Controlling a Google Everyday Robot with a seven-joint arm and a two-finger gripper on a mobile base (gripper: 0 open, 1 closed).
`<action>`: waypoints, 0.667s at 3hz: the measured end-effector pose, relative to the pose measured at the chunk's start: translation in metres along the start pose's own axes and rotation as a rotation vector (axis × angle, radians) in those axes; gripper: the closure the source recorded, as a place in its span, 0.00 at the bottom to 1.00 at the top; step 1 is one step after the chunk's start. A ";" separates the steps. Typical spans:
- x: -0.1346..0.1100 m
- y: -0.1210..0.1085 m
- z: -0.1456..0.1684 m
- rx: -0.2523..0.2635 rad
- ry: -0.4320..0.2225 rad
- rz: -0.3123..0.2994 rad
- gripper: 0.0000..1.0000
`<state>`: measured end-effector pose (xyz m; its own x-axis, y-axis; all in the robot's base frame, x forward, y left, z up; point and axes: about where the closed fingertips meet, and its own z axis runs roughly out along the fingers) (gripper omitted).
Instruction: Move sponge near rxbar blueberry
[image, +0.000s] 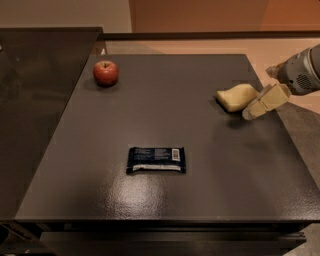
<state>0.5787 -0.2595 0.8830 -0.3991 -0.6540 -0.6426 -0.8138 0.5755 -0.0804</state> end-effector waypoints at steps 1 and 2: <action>0.007 -0.016 0.016 -0.029 -0.039 0.031 0.00; 0.014 -0.024 0.030 -0.059 -0.053 0.037 0.00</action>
Offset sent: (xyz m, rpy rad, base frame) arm 0.0370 -0.0141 -0.0432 0.1110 0.0353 0.0251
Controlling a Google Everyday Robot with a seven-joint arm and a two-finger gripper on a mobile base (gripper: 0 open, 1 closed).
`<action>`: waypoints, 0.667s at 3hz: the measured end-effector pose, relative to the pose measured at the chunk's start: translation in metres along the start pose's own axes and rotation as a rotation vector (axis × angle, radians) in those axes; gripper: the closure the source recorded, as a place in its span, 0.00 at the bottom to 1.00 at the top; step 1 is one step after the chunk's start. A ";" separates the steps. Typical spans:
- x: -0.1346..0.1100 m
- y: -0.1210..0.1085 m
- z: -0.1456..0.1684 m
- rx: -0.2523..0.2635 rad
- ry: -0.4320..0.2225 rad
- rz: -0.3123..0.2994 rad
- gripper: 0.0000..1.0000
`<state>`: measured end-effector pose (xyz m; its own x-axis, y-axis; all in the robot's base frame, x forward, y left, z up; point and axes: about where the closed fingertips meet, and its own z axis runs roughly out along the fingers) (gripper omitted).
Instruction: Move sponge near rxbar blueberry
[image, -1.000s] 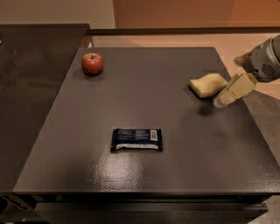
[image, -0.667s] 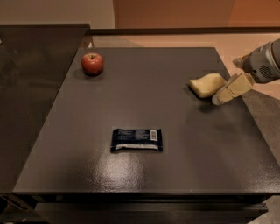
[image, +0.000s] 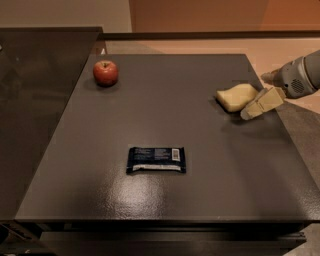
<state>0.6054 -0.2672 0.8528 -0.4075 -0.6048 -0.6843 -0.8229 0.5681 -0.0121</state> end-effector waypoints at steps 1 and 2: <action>0.006 -0.001 0.011 -0.039 0.000 -0.022 0.16; 0.007 0.003 0.014 -0.070 -0.007 -0.045 0.39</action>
Offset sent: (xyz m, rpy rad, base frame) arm -0.0032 0.0045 -0.0145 0.0244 0.0080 0.1182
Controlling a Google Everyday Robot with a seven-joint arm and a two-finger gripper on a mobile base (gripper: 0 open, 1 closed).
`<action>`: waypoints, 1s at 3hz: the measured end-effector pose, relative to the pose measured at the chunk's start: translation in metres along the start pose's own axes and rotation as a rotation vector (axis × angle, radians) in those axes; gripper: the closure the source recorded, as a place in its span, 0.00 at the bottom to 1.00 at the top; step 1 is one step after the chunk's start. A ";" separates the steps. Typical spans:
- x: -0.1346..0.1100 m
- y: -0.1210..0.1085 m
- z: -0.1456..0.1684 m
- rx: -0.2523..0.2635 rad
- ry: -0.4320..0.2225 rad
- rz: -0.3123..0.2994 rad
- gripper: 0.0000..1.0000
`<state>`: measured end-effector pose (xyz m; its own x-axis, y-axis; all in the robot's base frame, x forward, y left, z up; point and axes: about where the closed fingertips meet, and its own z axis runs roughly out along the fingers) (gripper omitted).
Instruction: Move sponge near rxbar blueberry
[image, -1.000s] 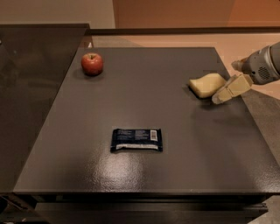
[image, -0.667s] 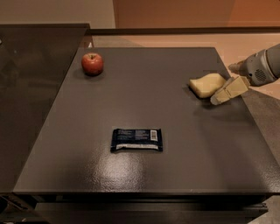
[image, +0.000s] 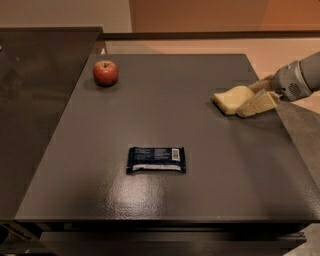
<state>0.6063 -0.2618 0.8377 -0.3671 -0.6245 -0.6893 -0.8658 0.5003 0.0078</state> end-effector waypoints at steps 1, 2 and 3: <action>-0.003 0.003 -0.003 -0.012 -0.015 -0.015 0.63; -0.013 0.011 -0.010 -0.024 -0.036 -0.040 0.87; -0.028 0.033 -0.015 -0.053 -0.059 -0.074 1.00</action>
Offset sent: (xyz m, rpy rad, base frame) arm -0.0185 0.0113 0.0355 0.0405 -0.0572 0.0685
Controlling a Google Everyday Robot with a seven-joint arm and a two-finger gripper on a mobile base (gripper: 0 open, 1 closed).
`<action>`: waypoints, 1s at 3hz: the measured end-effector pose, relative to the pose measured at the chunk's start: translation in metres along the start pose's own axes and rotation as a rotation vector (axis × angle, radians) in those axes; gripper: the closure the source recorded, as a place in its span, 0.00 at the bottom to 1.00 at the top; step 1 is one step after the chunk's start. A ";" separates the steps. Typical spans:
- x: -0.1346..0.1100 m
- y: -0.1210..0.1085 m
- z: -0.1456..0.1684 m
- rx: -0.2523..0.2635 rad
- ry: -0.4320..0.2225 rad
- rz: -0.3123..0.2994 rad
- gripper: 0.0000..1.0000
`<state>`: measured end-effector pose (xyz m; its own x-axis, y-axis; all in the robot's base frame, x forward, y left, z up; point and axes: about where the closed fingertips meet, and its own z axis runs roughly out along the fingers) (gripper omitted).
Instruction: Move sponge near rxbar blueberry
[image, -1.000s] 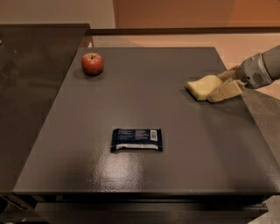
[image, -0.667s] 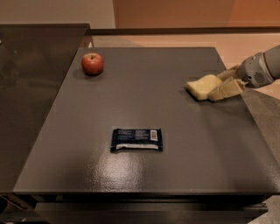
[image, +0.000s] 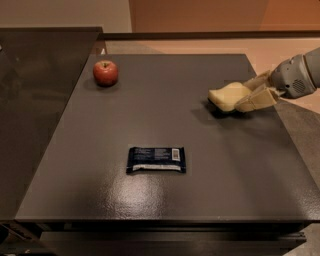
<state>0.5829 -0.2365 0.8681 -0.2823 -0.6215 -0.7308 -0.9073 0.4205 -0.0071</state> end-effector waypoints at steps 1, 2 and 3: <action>-0.019 0.032 0.005 -0.059 -0.003 -0.048 1.00; -0.036 0.067 0.015 -0.133 -0.001 -0.103 1.00; -0.050 0.101 0.028 -0.215 -0.001 -0.163 1.00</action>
Offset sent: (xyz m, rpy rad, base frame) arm -0.0791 0.0971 0.0234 0.0075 0.0263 0.2810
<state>0.5139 -0.1441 0.8850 -0.1269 -0.6691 -0.7323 -0.9861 0.1651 0.0200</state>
